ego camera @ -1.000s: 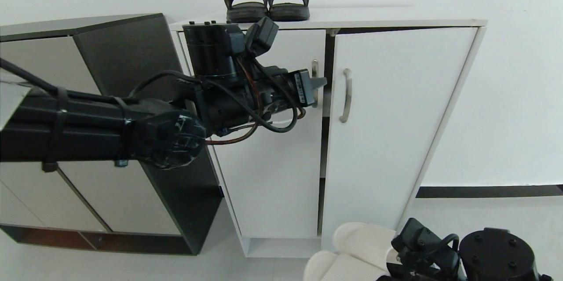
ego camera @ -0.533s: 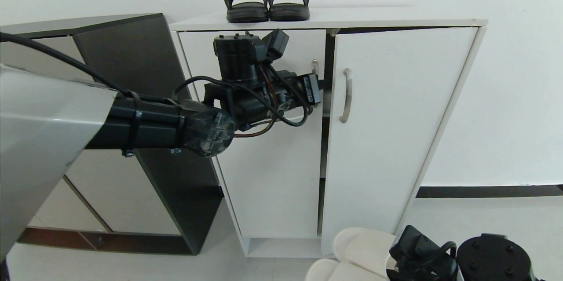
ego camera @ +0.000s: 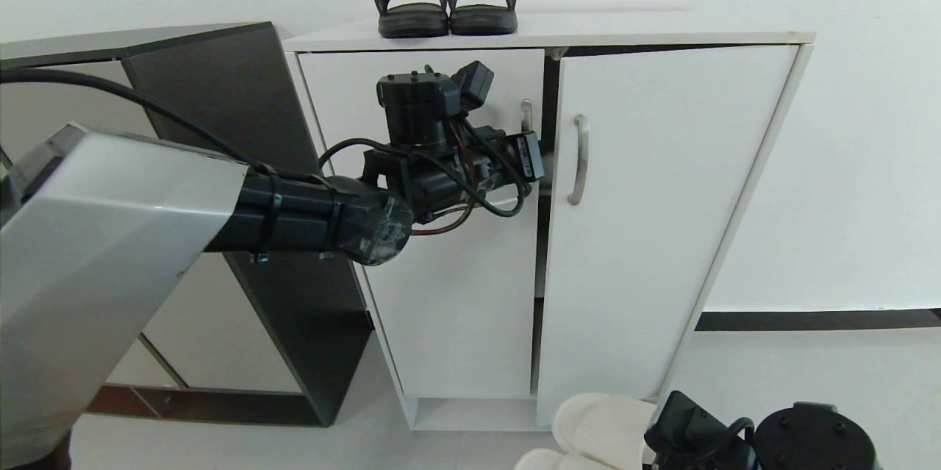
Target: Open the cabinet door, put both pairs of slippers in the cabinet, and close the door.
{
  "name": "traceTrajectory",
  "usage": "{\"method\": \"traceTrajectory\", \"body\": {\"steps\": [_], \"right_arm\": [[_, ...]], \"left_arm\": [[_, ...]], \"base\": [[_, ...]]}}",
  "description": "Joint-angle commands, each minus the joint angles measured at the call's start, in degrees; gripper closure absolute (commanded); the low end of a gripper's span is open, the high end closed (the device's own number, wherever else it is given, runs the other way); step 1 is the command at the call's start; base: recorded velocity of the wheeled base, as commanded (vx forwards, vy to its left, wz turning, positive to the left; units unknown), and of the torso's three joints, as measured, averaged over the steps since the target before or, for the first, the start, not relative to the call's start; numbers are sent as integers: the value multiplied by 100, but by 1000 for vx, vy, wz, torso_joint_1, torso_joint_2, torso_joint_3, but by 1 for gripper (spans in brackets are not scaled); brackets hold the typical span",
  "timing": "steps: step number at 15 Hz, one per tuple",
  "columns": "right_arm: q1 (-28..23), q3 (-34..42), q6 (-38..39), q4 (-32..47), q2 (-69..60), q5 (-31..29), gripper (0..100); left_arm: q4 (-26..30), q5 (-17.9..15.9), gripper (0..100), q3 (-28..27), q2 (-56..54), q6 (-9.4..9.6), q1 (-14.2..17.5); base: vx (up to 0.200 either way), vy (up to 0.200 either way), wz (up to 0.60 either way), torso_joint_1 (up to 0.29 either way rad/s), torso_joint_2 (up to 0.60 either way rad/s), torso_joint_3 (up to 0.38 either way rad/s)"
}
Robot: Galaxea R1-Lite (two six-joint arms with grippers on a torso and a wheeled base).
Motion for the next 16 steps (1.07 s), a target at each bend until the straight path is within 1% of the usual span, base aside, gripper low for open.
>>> {"method": "traceTrajectory", "body": {"steps": [1, 3, 4, 5, 6, 7, 8, 9, 10, 12, 13, 14, 15, 16], "right_arm": [[154, 67, 9, 0, 33, 3, 100], [242, 111, 9, 0, 42, 3, 100], [242, 111, 9, 0, 77, 3, 100], [250, 111, 9, 0, 112, 3, 100], [268, 120, 9, -9, 112, 12, 100], [294, 120, 9, -9, 112, 12, 100], [303, 120, 9, -9, 112, 20, 100], [321, 120, 9, -18, 112, 12, 100], [321, 120, 9, -9, 121, 12, 100], [294, 85, 53, -27, 130, -15, 100], [207, -39, 123, -132, 200, -50, 100], [-31, -241, 255, -325, 367, -103, 100], [-215, -469, 439, -536, 534, -322, 100], [-374, -794, 756, -651, 807, -788, 100]], "left_arm": [[-19, -11, 100, 197, -133, -4, -83], [-89, -11, 100, 487, -282, 14, -250], [-326, -11, 100, 725, -396, 40, -399], [-695, -19, 100, 1068, -546, 32, -593], [-1012, -28, 100, 1454, -722, 40, -812], [-1196, -28, 100, 1762, -889, 40, -1058], [-1249, -28, 100, 1938, -1003, 40, -1234], [-1258, -46, 100, 2026, -1082, 49, -1322], [-1302, -46, 100, 2026, -1100, 49, -1340], [-1416, 7, 100, 2043, -1108, 32, -1278], [-1416, 60, 100, 2201, -1249, 58, -1032], [-1355, 148, 100, 2395, -1477, 102, -786], [-1214, 236, 100, 2614, -1794, 181, -540], [-941, 473, 100, 3027, -2286, 392, -267]], "base": [[-200, 0, 0, 7, -2, 2], [-200, 0, 0, 0, 7, 5], [-200, 0, 0, 7, 7, 7], [-200, 0, 0, 2, 2, 2], [-200, 0, 0, 2, 2, -2], [-200, 0, 0, 2, 2, 2], [-200, 0, 0, 2, 2, 2], [-200, 0, 0, 2, -2, 2], [-200, 0, 0, -2, -2, 2], [0, 0, 0, 0, 0, 0], [0, 0, 0, 0, 0, 0], [0, 0, 0, 0, 0, 0], [0, 0, 0, 0, 0, 0], [0, 0, 0, 0, 0, 0]]}}
